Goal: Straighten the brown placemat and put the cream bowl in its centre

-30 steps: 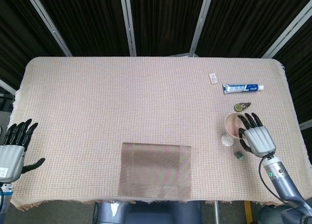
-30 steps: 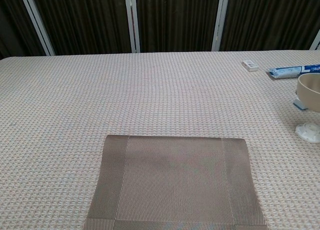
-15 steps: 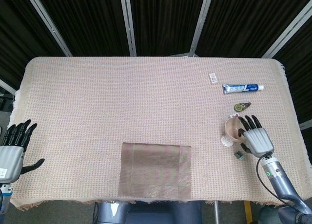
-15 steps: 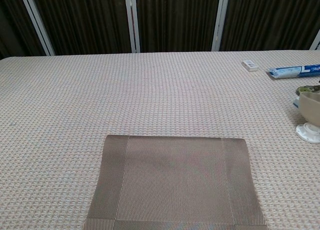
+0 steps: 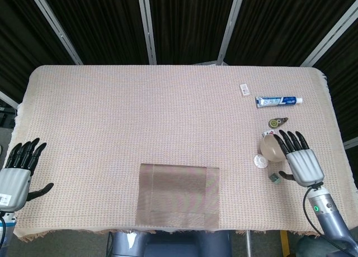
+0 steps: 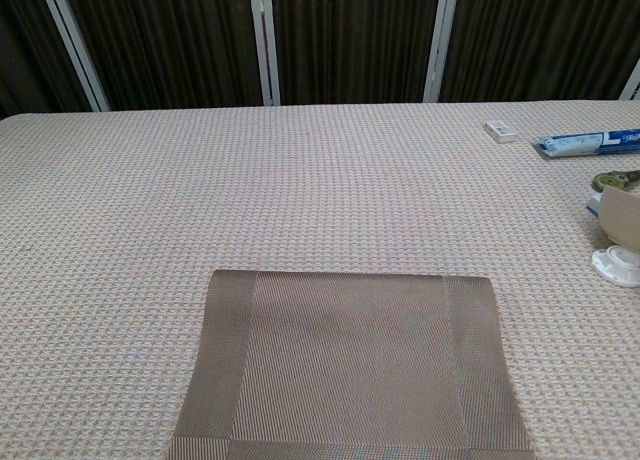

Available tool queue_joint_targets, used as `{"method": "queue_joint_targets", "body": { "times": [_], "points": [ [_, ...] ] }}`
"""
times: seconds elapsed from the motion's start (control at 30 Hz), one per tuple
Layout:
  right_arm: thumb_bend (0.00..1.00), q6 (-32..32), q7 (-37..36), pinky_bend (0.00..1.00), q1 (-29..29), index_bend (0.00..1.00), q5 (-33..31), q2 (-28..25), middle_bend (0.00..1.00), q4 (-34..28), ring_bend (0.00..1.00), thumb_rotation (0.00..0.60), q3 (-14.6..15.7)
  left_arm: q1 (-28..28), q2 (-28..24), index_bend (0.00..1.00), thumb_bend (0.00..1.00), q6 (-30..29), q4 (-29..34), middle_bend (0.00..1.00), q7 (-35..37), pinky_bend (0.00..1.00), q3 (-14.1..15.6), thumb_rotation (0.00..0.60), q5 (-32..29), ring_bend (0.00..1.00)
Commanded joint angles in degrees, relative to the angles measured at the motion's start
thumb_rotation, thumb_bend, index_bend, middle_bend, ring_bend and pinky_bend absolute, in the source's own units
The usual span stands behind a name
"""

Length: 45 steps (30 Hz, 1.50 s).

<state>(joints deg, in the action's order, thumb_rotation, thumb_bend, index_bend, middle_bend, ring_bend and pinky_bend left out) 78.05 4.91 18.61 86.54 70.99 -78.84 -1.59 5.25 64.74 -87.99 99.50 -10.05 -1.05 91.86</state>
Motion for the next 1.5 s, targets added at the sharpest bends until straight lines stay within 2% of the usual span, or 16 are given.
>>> {"method": "queue_joint_targets", "body": {
  "times": [0.03,0.23,0.4,0.57,0.7,0.83,1.1,1.33,1.5],
  "points": [
    [0.00,6.7,-0.6,0.00,-3.5,0.00,2.5,-3.5,0.00,-6.2,0.00,0.600,-0.4,0.3,0.4,0.00,0.00,0.5,-0.4,0.00,0.6,0.00,0.9,0.600,1.6,0.00],
    [0.00,12.7,-0.4,0.00,-7.0,0.00,3.0,-4.7,0.00,-11.3,0.00,0.600,-1.1,1.3,1.9,0.02,0.00,2.5,-2.6,0.00,1.5,0.00,3.8,0.600,6.7,0.00],
    [0.00,15.0,1.3,0.00,-8.9,0.00,3.2,-4.5,0.00,-13.4,0.00,0.600,-1.0,3.1,5.4,0.14,0.00,3.7,-7.2,0.00,4.1,0.00,6.3,0.600,13.0,0.00],
    [0.00,14.4,3.6,0.00,-9.4,0.00,3.3,-5.1,0.00,-14.5,0.00,0.600,-0.8,5.7,10.1,0.28,0.00,5.3,-13.0,0.00,7.2,0.00,8.8,0.600,19.5,0.00],
    [0.00,13.1,3.8,0.00,-9.5,0.00,2.7,-5.6,0.00,-15.1,0.00,0.600,-0.6,8.1,13.4,0.34,0.01,8.7,-15.7,0.00,7.1,0.00,10.4,0.600,23.1,0.00],
    [0.00,12.4,3.5,0.00,-9.6,0.00,2.4,-6.1,0.00,-15.4,0.00,0.600,-0.9,10.9,17.1,0.39,0.07,11.9,-18.2,0.00,6.0,0.00,11.5,0.600,26.3,0.00],
    [0.00,11.8,2.4,0.00,-9.8,0.00,2.0,-6.7,0.00,-15.5,0.00,0.600,-1.6,13.8,23.3,0.41,0.10,14.7,-24.5,0.00,6.8,0.00,12.2,0.600,27.5,0.00],
    [0.00,11.1,2.1,0.00,-9.9,0.00,2.0,-6.9,0.00,-15.6,0.00,0.600,-1.9,15.1,28.5,0.44,0.11,13.7,-30.4,0.00,8.4,0.00,12.8,0.600,28.1,0.00],
    [0.00,10.8,1.8,0.00,-10.0,0.00,1.8,-7.0,0.00,-15.4,0.00,0.600,-2.2,15.8,30.7,0.44,0.13,13.5,-32.3,0.00,9.1,0.00,12.9,0.600,27.5,0.00]
  ]
}}
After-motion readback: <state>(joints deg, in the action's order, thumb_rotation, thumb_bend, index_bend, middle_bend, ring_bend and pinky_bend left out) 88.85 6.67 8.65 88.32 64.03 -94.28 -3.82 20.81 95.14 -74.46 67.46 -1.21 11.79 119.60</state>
